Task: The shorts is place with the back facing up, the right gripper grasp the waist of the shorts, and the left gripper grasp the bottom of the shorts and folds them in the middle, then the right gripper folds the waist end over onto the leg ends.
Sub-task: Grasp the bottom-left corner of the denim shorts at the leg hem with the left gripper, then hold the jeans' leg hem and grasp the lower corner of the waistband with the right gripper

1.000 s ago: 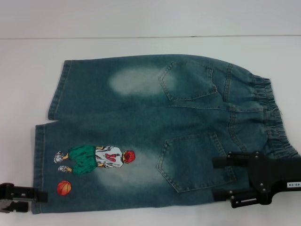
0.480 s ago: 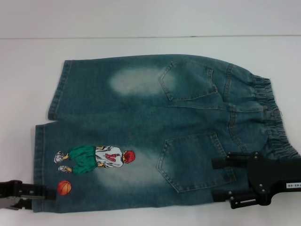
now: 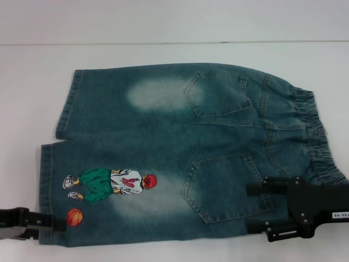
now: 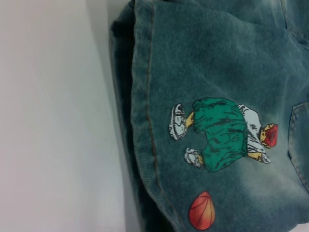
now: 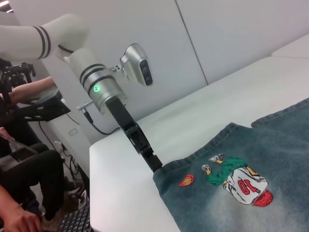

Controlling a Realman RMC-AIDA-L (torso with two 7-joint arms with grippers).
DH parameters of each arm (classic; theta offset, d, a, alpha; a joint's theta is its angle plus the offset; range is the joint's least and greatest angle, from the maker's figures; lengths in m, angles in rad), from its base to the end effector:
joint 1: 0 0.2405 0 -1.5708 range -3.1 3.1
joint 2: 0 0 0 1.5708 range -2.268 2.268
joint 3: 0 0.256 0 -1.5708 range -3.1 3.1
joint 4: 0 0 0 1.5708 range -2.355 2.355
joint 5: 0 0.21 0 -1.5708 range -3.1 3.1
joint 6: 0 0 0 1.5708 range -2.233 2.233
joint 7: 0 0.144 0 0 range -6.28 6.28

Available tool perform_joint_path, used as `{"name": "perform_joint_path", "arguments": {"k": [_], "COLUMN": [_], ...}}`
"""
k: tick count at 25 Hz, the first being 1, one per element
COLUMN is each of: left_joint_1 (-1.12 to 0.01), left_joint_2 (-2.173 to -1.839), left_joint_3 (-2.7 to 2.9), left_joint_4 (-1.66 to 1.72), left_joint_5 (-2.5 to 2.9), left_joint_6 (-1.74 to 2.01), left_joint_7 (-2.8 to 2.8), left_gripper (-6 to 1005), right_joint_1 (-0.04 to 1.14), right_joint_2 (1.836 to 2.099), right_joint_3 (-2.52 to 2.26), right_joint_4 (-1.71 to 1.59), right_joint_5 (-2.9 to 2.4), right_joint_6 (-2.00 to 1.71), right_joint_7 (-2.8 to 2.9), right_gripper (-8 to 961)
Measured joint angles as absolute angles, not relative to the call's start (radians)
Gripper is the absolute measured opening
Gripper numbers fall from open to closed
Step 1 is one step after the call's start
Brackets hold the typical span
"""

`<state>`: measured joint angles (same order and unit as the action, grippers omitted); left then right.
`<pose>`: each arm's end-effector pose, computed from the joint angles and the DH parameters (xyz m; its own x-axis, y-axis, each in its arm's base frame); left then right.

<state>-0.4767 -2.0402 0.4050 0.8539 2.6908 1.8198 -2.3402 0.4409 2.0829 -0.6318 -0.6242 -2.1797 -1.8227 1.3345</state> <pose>-0.3427 0.2616 0.0488 0.0466 0.9937 0.1023 0.9989 -0.0459 -0.0095 0.2845 0.2605 -0.0099 0.7787 -0.4398 -0.4475 -0.4387 -0.8915 0.1127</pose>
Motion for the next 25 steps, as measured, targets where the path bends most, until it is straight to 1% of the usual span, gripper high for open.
{"name": "perform_joint_path", "arguments": {"k": [1, 9, 14, 20, 23, 25], "left_joint_1": [-0.475, -0.474, -0.478, -0.48, -0.482, -0.479], "left_joint_2": [-2.042, -2.044, -2.043, -2.043, -2.045, -2.047], "left_joint_3": [0.409, 0.411, 0.411, 0.411, 0.408, 0.405], "left_joint_4": [0.857, 0.858, 0.858, 0.857, 0.859, 0.861], "left_joint_5": [2.691, 2.692, 2.692, 2.687, 2.663, 2.621], "left_joint_6": [1.815, 1.808, 1.811, 1.812, 1.816, 1.821], "left_joint_7": [-2.337, -2.328, -2.327, -2.325, -2.291, -2.254], "left_gripper": [834, 622, 379, 144, 57, -1], "right_joint_1": [0.441, 0.442, 0.442, 0.447, 0.456, 0.462], "right_joint_2": [2.083, 2.083, 2.08, 2.078, 2.077, 2.069], "right_joint_3": [-0.631, -0.629, -0.625, -0.591, -0.517, -0.436], "right_joint_4": [-0.624, -0.624, -0.624, -0.624, -0.624, -0.625], "right_joint_5": [-2.18, -2.179, -2.176, -2.172, -2.171, -2.166], "right_joint_6": [-1.822, -1.819, -1.82, -1.816, -1.8, -1.755], "right_joint_7": [1.335, 1.335, 1.334, 1.342, 1.369, 1.424], "right_gripper": [915, 914, 914, 914, 914, 914]}}
